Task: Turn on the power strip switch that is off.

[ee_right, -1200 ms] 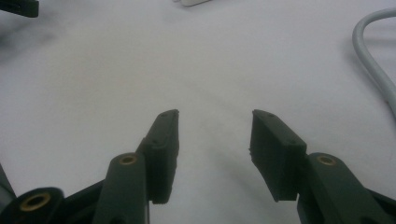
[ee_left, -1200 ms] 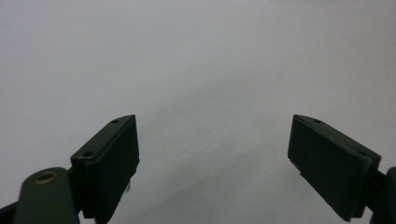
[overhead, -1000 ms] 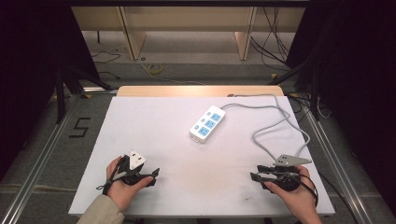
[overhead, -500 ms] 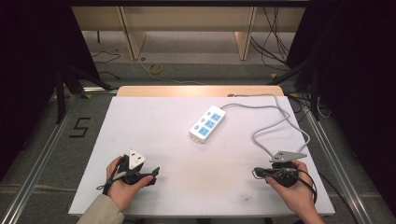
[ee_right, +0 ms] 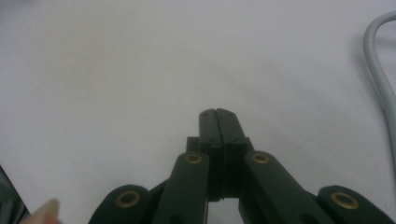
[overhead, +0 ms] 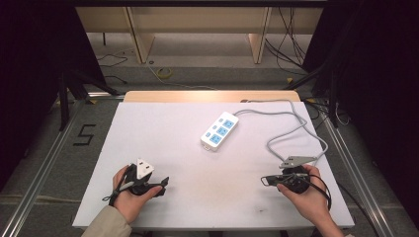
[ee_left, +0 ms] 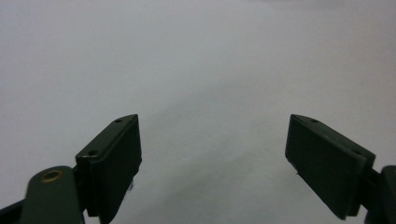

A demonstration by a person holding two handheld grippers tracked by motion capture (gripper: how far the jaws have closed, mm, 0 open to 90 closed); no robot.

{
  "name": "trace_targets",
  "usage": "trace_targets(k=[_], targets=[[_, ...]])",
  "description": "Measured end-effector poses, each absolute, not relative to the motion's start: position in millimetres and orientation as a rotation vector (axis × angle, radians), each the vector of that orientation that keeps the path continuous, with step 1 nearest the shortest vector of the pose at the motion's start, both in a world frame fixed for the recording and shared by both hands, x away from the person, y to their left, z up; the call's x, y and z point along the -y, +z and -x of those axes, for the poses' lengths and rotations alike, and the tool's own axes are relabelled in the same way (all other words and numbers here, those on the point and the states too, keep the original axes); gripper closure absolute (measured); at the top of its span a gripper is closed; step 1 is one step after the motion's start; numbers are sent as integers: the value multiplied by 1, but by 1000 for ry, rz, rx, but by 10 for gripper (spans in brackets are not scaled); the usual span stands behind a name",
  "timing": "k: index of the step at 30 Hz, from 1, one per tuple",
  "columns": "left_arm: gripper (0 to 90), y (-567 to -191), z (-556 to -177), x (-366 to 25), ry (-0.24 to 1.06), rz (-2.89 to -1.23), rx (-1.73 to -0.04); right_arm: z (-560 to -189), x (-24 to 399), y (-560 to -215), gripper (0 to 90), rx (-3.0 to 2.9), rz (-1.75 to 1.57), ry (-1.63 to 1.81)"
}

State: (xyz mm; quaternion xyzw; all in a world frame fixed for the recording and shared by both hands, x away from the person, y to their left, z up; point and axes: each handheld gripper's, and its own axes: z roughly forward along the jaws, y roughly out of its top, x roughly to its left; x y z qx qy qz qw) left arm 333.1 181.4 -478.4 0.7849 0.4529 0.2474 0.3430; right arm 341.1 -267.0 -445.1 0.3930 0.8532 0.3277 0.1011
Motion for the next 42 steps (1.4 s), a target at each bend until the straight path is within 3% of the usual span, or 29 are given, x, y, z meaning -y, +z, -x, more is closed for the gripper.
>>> trace_targets(k=[42], targets=[[184, -478, -333, -181, 649, -2029, -1178, -378, 240, -429, 900, -2626, -1227, 842]])
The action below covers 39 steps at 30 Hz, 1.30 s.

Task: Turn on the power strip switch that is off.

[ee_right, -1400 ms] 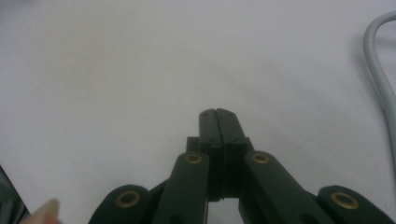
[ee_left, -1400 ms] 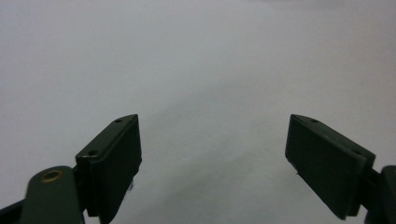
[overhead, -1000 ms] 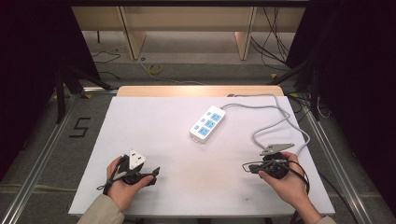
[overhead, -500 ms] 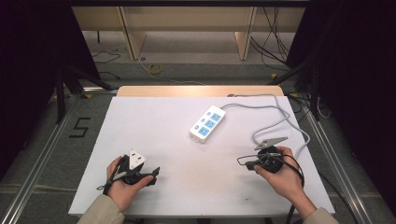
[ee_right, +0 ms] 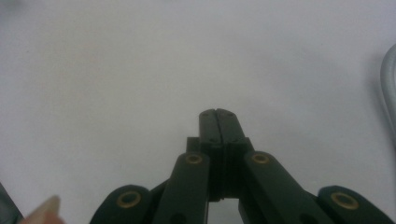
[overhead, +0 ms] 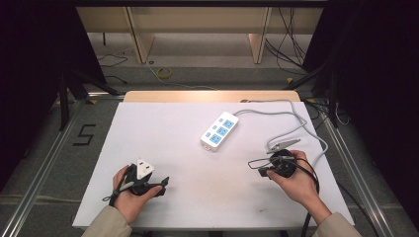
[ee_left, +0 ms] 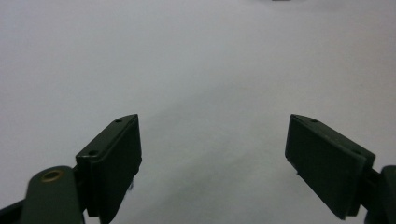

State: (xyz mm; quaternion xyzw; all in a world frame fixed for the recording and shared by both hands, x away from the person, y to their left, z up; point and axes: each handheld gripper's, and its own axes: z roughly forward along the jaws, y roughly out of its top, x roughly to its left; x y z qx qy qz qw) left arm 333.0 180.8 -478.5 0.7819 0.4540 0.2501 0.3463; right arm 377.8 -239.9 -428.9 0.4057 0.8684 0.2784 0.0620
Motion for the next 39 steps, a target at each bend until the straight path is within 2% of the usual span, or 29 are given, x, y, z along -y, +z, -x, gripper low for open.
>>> trace_targets(k=[39], targets=[[187, -479, -333, -180, 652, -2026, -1177, -420, 211, -410, 900, -2672, -1197, 731]])
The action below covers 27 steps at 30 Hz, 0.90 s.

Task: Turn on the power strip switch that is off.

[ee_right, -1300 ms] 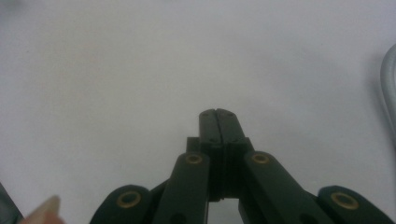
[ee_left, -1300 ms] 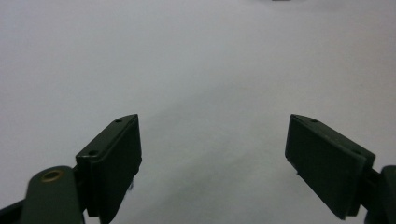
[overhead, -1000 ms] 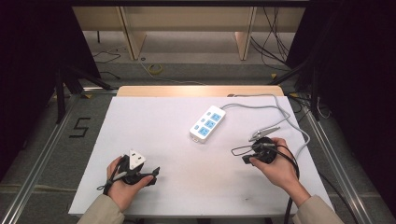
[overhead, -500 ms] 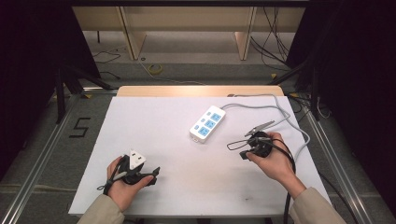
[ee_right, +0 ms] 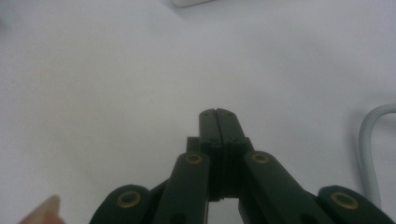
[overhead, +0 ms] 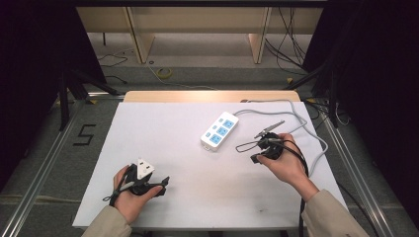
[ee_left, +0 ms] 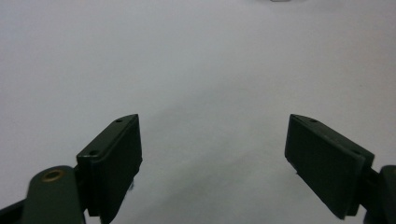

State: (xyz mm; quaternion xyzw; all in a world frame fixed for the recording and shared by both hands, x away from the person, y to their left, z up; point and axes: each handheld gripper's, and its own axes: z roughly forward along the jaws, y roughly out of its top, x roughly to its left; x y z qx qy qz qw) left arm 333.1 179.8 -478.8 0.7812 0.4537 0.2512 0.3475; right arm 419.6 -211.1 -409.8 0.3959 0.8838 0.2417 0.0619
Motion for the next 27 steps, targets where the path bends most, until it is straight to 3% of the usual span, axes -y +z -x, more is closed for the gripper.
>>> trace_targets(k=[27], targets=[[192, -479, -334, -179, 652, -2036, -1172, -444, 191, -399, 900, -2686, -1169, 695]])
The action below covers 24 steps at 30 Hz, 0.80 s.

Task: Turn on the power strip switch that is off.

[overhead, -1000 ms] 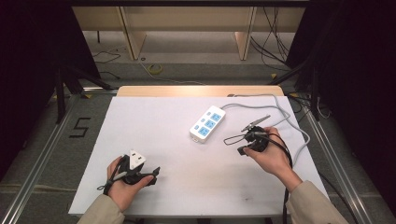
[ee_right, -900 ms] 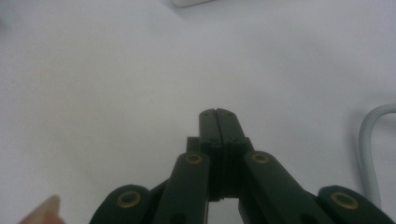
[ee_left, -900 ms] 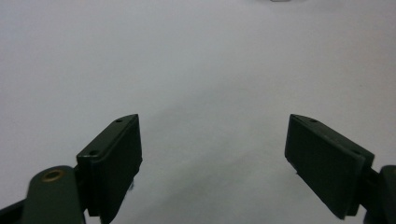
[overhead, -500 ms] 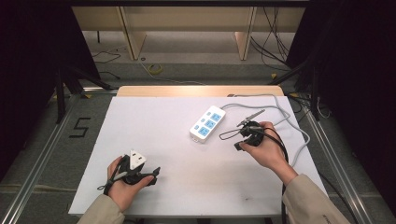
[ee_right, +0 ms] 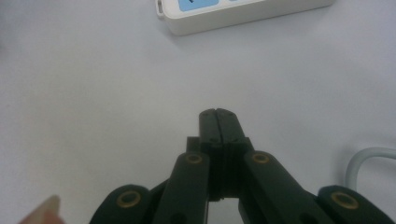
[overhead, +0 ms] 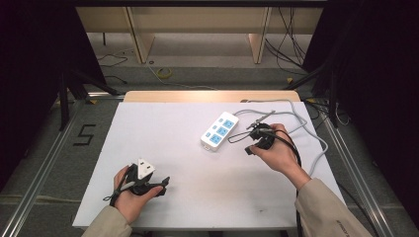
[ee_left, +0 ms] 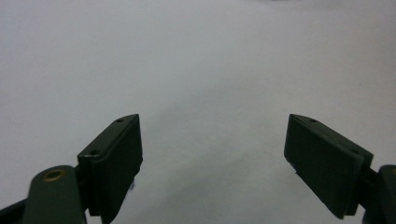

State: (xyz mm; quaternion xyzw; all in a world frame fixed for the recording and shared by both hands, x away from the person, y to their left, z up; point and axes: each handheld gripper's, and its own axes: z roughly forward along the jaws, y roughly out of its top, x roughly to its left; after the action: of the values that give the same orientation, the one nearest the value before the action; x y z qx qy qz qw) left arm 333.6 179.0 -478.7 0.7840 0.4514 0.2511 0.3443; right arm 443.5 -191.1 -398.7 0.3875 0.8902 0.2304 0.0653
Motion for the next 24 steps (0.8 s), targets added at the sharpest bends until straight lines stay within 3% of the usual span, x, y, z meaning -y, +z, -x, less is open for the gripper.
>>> trace_targets(k=[24], targets=[[200, -479, -334, -178, 659, -2040, -1172, -465, 173, -393, 900, -2691, -1163, 682]])
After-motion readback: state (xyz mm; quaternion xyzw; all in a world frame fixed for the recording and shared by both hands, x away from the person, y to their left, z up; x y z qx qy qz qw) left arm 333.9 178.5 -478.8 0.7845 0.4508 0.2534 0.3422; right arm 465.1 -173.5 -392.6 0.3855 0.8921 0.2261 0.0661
